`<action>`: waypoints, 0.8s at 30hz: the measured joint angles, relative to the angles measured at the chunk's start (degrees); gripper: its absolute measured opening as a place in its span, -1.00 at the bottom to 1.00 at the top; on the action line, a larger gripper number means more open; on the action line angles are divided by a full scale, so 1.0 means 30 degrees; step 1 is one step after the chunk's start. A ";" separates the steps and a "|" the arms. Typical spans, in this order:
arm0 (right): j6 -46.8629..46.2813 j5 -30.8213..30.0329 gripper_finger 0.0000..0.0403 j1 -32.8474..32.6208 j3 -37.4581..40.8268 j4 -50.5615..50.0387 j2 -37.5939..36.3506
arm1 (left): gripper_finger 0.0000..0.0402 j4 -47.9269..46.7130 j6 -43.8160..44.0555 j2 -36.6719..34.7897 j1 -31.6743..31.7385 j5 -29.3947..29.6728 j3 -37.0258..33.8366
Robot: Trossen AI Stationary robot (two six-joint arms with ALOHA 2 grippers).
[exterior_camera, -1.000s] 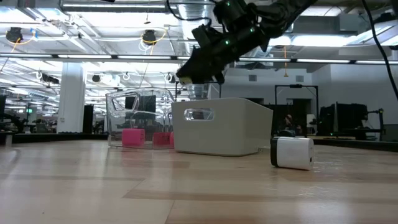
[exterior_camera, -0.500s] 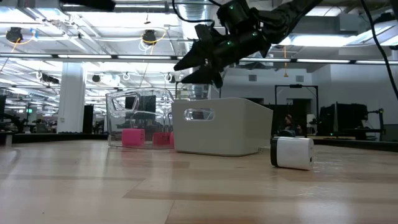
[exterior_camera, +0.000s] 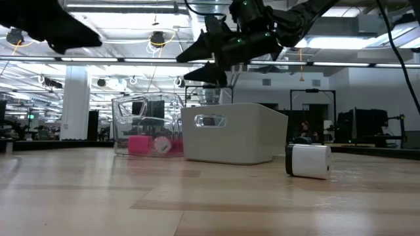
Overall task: Pick & Place Office items
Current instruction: Put the white charger adapter into the transparent bin
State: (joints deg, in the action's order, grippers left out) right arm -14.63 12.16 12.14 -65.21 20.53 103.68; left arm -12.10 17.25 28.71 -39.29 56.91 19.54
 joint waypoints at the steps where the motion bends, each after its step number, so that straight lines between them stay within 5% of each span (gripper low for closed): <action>1: 0.0007 0.0004 0.48 -0.0102 0.0003 0.0082 0.0000 | -0.39 0.1859 -0.1623 -0.1014 0.0067 -0.1387 -0.0867; 4: -0.0005 0.0470 0.48 -0.0332 0.0007 0.0604 0.0000 | -0.49 0.5667 -0.5416 -0.3604 0.0503 -0.5111 -0.2677; 12: 0.0130 0.0587 0.48 -0.1016 0.0007 0.0769 0.0000 | -0.55 0.5650 -0.7641 -0.8056 0.2968 -0.9815 -0.4358; 18: 0.1368 0.1475 0.48 -0.1711 0.0007 0.0380 0.0000 | -0.55 0.3763 -0.7624 -0.9566 0.5317 -1.1988 -0.4565; 24: 0.2162 0.3443 0.48 -0.1908 0.0961 -0.0406 -0.0186 | -0.55 0.3454 -0.7611 -0.9566 0.7326 -1.2062 -0.4573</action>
State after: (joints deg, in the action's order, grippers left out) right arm -8.15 22.49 6.42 -62.33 19.32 103.12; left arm -1.74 -5.58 0.01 -17.32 20.73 5.82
